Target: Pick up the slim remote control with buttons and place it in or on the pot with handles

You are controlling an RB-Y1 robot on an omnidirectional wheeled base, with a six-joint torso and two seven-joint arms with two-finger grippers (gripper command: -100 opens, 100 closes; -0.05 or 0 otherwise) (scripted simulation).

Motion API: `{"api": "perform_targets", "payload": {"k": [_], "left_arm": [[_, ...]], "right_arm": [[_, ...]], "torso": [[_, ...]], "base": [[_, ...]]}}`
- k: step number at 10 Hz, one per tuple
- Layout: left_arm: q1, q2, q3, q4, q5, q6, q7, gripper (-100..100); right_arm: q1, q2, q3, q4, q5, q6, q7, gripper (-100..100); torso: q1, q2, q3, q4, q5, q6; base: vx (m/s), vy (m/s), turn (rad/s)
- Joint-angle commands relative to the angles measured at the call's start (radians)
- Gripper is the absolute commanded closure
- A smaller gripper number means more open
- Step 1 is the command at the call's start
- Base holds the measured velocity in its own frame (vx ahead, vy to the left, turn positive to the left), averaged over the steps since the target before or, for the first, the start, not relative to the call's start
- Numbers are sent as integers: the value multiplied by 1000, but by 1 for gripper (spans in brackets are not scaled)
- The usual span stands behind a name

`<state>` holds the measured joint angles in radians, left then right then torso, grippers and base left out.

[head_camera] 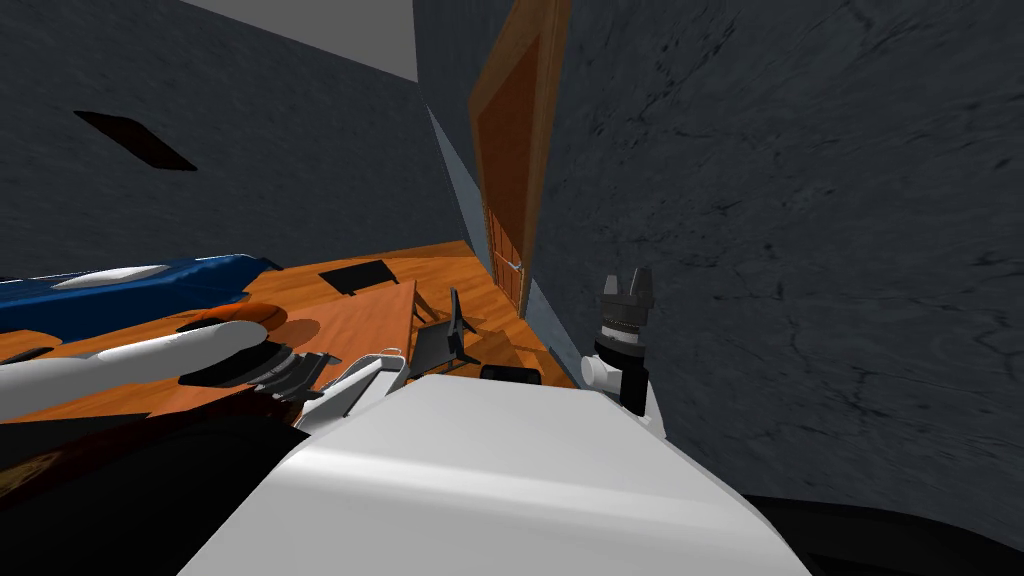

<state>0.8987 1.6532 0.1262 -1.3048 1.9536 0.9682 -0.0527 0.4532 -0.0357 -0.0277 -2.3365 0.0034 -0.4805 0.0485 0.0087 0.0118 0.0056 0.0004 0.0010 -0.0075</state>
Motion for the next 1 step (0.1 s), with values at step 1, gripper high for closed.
{"api": "perform_targets", "payload": {"k": [1], "left_arm": [[0, 0, 0, 0, 0, 0, 0, 0]], "right_arm": [[0, 0, 0, 0, 0, 0, 0, 0]], "torso": [[0, 0, 0, 0, 0, 0]], "base": [[0, 0, 0]]}}
